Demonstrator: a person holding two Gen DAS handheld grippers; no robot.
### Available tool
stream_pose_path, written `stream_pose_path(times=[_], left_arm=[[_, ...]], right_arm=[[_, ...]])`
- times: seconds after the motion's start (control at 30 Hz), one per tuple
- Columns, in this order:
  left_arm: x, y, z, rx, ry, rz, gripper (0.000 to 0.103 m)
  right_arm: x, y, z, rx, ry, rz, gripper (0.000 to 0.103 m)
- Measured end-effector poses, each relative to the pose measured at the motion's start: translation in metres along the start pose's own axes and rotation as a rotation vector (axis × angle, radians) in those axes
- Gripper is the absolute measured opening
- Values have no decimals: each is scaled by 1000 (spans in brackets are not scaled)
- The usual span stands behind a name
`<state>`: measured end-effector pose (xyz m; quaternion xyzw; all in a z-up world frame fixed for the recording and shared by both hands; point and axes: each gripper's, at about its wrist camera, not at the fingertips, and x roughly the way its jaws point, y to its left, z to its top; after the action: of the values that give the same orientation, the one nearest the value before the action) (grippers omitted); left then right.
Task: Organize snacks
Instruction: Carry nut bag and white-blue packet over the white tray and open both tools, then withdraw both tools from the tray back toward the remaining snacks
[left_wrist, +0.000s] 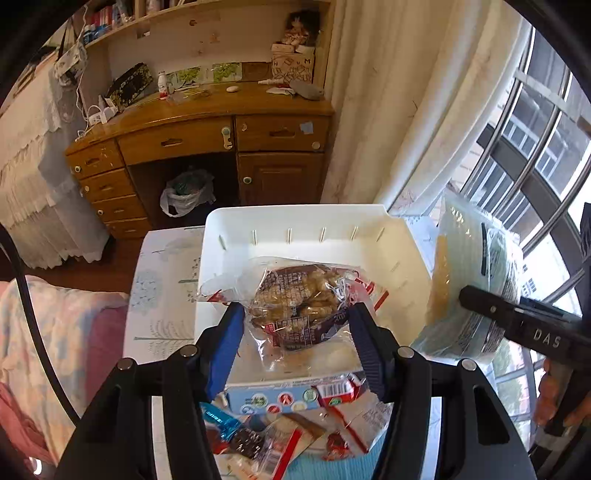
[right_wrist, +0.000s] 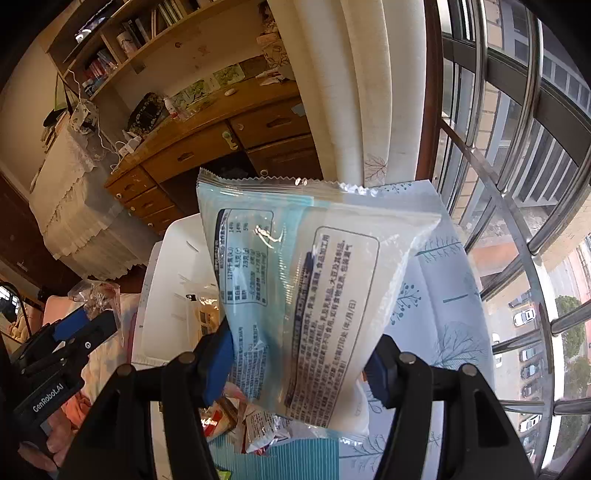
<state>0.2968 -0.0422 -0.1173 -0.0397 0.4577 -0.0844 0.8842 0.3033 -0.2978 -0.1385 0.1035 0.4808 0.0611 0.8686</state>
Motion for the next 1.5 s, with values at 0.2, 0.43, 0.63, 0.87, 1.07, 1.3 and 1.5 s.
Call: stream_pose_path(times=[0.2, 0.43, 0.63, 0.87, 1.07, 1.3, 1.5], left_arm=[[16, 11, -2, -75, -27, -38, 58], [19, 19, -2, -98, -12, -57, 83], [7, 23, -8, -117, -11, -76, 85], [-21, 34, -22, -120, -35, -92, 85], [-44, 48, -36, -113, -34, -104, 85], [-69, 69, -59, -95, -16, -128, 85], [-87, 88, -76, -62, -11, -152, 85]], right_arm=[[12, 6, 1, -19, -5, 18, 63], [19, 4, 1, 13, 3, 22, 74], [8, 6, 2, 34, -36, 15, 95], [-8, 15, -9, 55, -60, 18, 95], [-25, 29, -27, 73, -82, 13, 95], [-39, 49, -56, 100, -91, 1, 95], [-49, 67, -79, 119, -102, -17, 95]])
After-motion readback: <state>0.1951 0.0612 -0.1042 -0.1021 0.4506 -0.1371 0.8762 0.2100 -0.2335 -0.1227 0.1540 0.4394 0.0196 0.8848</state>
